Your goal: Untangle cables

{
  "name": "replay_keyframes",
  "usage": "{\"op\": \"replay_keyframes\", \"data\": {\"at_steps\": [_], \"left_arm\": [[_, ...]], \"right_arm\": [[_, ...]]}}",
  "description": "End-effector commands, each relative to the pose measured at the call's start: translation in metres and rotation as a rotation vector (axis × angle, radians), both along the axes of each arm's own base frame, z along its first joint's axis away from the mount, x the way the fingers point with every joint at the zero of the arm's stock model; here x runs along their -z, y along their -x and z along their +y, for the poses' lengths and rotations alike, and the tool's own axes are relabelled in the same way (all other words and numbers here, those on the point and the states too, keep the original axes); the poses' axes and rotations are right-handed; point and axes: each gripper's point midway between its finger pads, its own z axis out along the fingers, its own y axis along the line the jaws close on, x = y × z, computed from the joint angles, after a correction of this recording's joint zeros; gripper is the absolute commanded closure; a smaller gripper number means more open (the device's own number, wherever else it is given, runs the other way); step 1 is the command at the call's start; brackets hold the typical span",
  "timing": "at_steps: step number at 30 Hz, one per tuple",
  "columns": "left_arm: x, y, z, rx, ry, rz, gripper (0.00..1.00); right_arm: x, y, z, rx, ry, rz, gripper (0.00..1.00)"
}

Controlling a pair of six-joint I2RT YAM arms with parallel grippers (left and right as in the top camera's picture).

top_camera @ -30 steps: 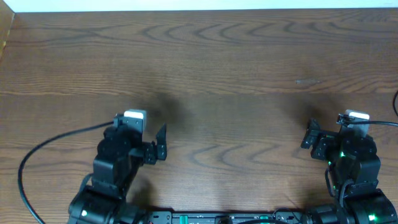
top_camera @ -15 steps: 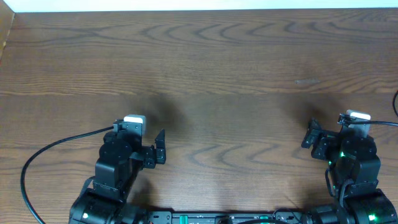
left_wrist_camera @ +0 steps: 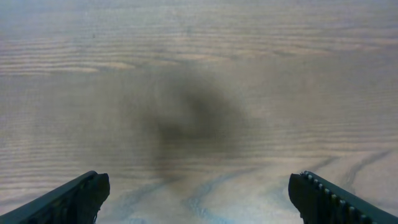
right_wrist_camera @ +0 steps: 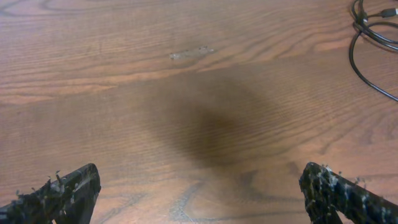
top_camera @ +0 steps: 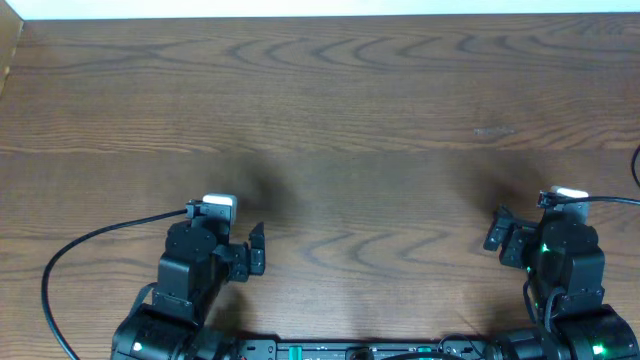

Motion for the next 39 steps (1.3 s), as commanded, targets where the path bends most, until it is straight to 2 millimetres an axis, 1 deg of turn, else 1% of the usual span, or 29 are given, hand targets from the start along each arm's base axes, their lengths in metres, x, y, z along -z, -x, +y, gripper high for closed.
{"op": "replay_keyframes", "data": {"at_steps": [1, 10, 25, 39], "left_arm": [[-0.001, 0.001, 0.002, -0.011, -0.001, -0.003, 0.02], [0.000, 0.001, 0.002, -0.011, -0.001, -0.002, 0.02], [0.000, 0.001, 0.002, -0.011, -0.002, 0.000, 0.02], [0.001, 0.003, 0.002, -0.011, -0.004, 0.007, 0.02]], "right_arm": [[0.001, 0.001, -0.003, 0.022, -0.009, 0.000, 0.01], [0.004, 0.003, -0.004, 0.022, -0.007, 0.012, 0.01], [0.023, 0.021, -0.006, 0.022, 0.012, 0.123, 0.01], [0.024, 0.022, -0.007, 0.022, 0.012, 0.125, 0.01]]}}
